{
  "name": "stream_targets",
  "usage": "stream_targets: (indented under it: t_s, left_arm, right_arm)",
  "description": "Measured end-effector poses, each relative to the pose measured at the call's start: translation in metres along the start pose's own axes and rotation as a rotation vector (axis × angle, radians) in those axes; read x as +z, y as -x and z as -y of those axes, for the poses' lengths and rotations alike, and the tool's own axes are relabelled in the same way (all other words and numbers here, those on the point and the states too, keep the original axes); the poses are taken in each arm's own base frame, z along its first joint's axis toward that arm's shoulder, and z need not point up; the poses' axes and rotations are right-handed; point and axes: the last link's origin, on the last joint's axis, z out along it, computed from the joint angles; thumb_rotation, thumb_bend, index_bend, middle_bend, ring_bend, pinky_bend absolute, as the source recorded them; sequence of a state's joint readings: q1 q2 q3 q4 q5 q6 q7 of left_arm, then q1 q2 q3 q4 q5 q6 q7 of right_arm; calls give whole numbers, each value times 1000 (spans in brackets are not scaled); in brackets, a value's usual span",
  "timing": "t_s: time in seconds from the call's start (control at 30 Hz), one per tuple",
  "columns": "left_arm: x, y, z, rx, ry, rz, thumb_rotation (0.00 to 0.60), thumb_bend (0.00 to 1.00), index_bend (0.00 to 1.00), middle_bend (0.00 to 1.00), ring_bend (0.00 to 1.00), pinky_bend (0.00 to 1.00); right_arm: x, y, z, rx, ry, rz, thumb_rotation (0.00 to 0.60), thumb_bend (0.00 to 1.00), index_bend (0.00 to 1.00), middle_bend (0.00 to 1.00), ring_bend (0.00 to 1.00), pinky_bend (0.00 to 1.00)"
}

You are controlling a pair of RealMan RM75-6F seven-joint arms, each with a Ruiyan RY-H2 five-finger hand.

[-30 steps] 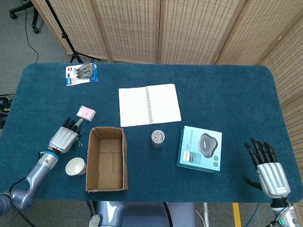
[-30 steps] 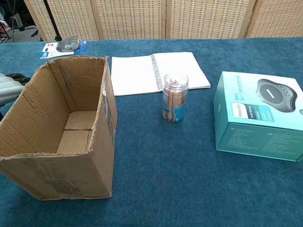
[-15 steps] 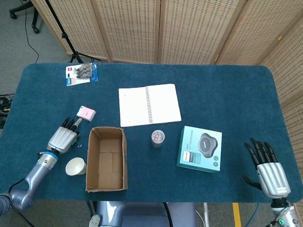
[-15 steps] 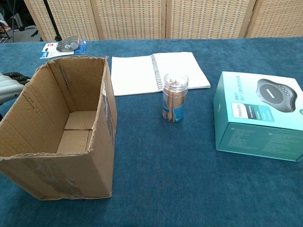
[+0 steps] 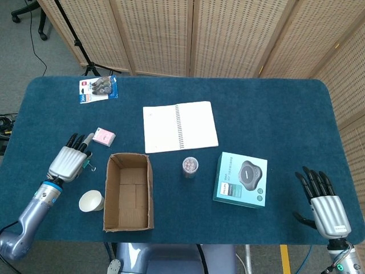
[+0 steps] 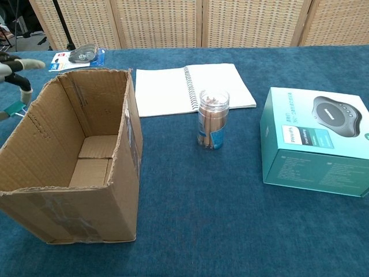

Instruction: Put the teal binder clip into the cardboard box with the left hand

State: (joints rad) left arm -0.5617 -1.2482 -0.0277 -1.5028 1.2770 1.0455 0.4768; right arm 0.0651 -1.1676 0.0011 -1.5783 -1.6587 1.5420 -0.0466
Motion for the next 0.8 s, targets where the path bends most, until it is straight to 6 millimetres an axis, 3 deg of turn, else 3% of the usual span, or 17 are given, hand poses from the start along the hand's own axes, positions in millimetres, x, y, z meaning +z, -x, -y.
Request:
stream_targets:
  t_s: [0.37, 0.63, 0.8]
  left_arm:
    - [-30, -58, -1, -88, 12, -157, 600, 365, 596, 0, 0, 0]
    - [-39, -82, -19, -119, 39, -229, 600, 365, 597, 0, 0, 0]
    - [-42, -96, -41, -139, 70, -284, 600, 365, 597, 0, 0, 0]
  right_arm:
    - [0, 0, 0, 1, -2, 4, 600, 156, 20, 0, 0, 0]
    - [0, 0, 0, 6, -1, 6, 600, 156, 20, 0, 0, 0]
    - [1, 0, -1, 9, 0, 10, 600, 156, 20, 0, 0, 0]
